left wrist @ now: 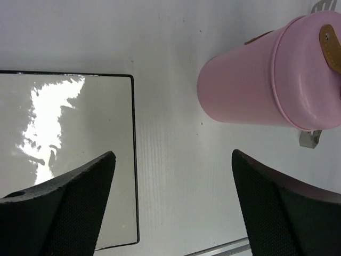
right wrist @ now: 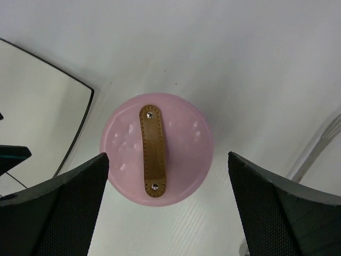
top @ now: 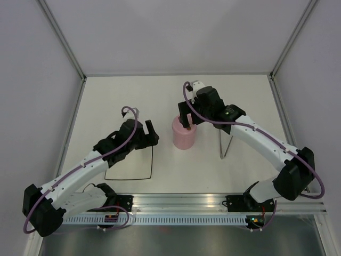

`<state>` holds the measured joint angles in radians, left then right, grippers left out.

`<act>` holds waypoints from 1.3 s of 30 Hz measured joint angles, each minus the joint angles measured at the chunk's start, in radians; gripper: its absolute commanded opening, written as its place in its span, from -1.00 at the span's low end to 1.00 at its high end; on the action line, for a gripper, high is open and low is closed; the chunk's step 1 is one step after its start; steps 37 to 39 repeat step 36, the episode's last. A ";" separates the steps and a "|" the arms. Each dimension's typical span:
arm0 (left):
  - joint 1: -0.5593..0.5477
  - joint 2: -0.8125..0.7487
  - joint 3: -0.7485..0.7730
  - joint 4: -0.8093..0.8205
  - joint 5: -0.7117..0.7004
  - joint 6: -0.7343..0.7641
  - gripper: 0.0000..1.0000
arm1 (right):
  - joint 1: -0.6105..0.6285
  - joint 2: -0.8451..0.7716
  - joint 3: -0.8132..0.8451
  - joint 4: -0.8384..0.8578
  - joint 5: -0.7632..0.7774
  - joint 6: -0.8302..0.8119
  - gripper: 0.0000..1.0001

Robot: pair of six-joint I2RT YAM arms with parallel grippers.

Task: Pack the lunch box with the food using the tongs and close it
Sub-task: Reset both arms

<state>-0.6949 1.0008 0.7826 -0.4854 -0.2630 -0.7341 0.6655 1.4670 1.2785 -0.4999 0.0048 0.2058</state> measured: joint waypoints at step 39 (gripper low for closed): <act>0.307 -0.549 -0.080 0.096 -0.101 0.267 0.99 | -0.011 -0.584 -0.587 0.579 0.463 0.084 0.96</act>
